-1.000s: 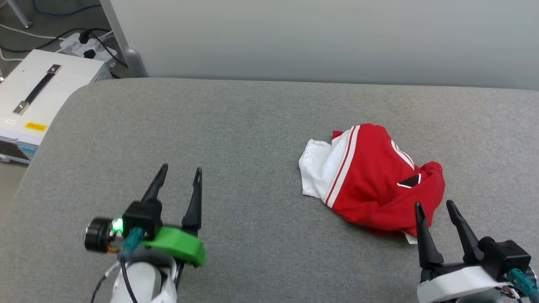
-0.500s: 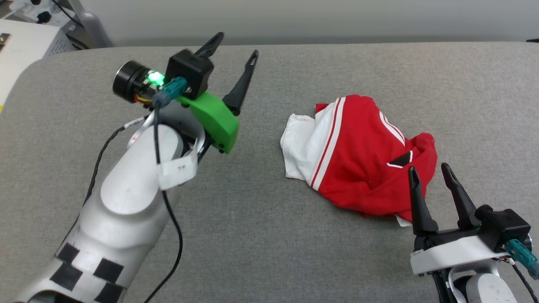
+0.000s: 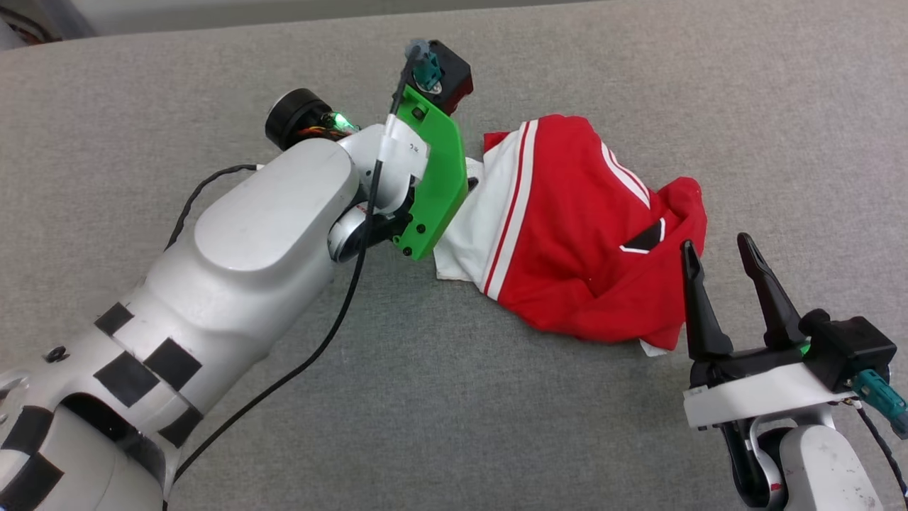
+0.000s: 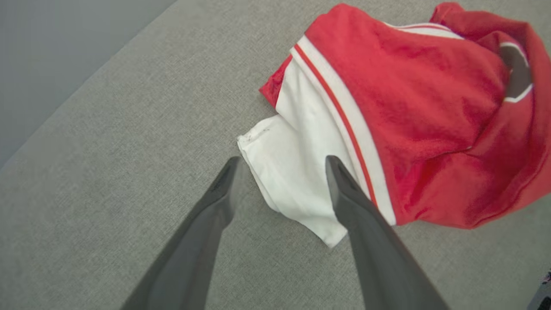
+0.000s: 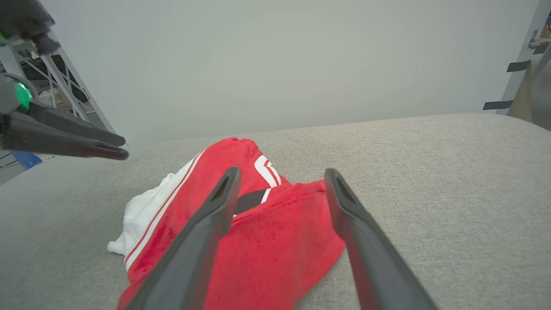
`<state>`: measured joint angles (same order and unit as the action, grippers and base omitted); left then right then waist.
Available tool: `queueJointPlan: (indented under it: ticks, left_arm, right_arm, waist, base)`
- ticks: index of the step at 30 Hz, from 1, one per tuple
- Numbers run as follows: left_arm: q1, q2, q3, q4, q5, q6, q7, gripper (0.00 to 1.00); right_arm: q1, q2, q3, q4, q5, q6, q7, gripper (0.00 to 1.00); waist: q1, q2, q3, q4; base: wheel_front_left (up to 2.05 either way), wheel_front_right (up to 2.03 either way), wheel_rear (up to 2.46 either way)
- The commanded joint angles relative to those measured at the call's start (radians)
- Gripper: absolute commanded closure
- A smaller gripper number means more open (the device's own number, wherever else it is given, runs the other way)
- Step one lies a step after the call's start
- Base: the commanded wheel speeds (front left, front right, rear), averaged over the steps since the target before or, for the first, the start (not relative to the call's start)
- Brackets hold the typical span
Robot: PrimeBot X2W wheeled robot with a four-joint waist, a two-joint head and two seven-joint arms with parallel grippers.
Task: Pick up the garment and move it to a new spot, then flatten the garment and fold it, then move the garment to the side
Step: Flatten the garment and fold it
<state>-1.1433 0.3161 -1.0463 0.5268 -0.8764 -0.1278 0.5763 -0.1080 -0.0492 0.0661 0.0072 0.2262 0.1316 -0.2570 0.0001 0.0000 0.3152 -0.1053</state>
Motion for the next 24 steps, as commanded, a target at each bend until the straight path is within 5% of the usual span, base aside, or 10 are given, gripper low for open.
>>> queueJointPlan:
  ticks: [1,9,17,18,19,20,24]
  left_arm:
    - [-0.03,0.012,-0.031,0.019,-0.022,-0.003,0.02,0.0]
    - [-0.066,0.023,-0.201,0.105,-0.06,-0.003,0.077,0.0]
    - [0.004,0.042,-0.233,0.097,-0.012,-0.003,0.139,0.0]
    - [0.009,0.044,-0.233,0.086,-0.011,-0.003,0.118,0.2]
    - [0.007,0.045,-0.233,0.08,-0.017,-0.003,0.088,0.69]
    - [0.004,0.045,-0.234,0.075,-0.02,-0.003,0.053,1.0]
    - [-0.016,0.058,-0.234,0.056,-0.009,-0.003,-0.088,1.0]
  right_arm:
    - [-0.025,-0.001,0.004,-0.004,0.011,-0.001,-0.005,0.0]
    - [-0.067,-0.001,0.012,-0.005,0.028,-0.001,-0.005,0.0]
    - [-0.077,-0.001,0.01,-0.007,0.031,-0.001,-0.005,0.0]
    - [-0.078,-0.001,0.01,-0.007,0.03,-0.001,-0.005,0.0]
    - [-0.078,-0.001,0.008,-0.006,0.029,-0.001,-0.005,0.0]
    - [-0.077,-0.001,0.005,-0.006,0.028,-0.001,-0.005,0.0]
    - [-0.065,-0.001,0.003,0.001,0.018,-0.001,-0.005,0.0]
  waist:
    - [-0.0001,0.0,0.051,-0.041]
    - [-0.0001,0.0,0.117,-0.086]
    - [-0.0001,0.0,0.139,-0.094]
    - [-0.0001,0.0,0.14,-0.092]
    - [-0.0001,0.0,0.139,-0.088]
    - [-0.0001,0.0,0.135,-0.083]
    - [-0.0001,0.0,0.102,-0.057]
  base:
    - [0.0,0.0,0.0]
    - [0.0,0.0,0.0]
    - [0.0,0.0,0.0]
    - [0.0,0.0,0.0]
    - [0.0,0.0,0.0]
    - [0.0,0.0,0.0]
    - [0.0,0.0,0.0]
